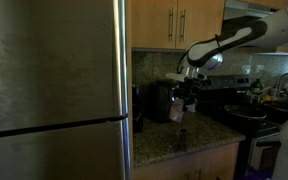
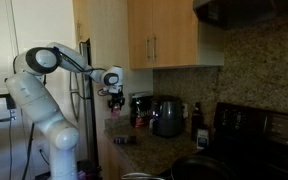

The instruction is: Move the can to the right then back to the left of the counter

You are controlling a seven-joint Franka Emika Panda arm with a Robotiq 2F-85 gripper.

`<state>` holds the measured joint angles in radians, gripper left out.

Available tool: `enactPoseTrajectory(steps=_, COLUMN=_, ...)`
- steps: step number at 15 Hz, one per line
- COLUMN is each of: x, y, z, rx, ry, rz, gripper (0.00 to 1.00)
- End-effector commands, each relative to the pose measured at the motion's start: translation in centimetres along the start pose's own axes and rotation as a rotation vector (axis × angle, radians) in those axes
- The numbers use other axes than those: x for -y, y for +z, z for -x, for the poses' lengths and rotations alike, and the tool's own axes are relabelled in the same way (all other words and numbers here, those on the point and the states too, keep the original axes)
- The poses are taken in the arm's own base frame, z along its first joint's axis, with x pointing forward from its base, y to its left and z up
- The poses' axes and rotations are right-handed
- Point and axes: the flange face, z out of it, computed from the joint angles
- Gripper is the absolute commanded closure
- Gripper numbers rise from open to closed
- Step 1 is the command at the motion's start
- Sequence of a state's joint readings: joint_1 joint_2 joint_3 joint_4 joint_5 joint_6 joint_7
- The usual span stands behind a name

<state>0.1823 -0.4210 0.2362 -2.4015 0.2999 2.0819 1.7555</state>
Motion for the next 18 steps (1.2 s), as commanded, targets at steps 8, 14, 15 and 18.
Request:
enactPoseTrajectory(steps=8, x=3.6, y=6.6, z=8.2, rx=-0.087, ry=-0.155, rz=0.061, gripper=0.3)
enactPoseTrajectory(steps=14, x=5.5, y=11.0, z=10.0, rx=-0.144, ry=-0.183, rz=0.098, gripper=0.55)
enactPoseTrajectory(steps=15, x=6.0, y=11.9, z=10.3, rx=-0.164, ry=-0.18, rz=0.099, gripper=0.55)
enactPoseTrajectory(steps=18, x=8.1, y=14.4, z=11.6, rx=-0.2, ry=-0.179, rz=0.085, gripper=0.55)
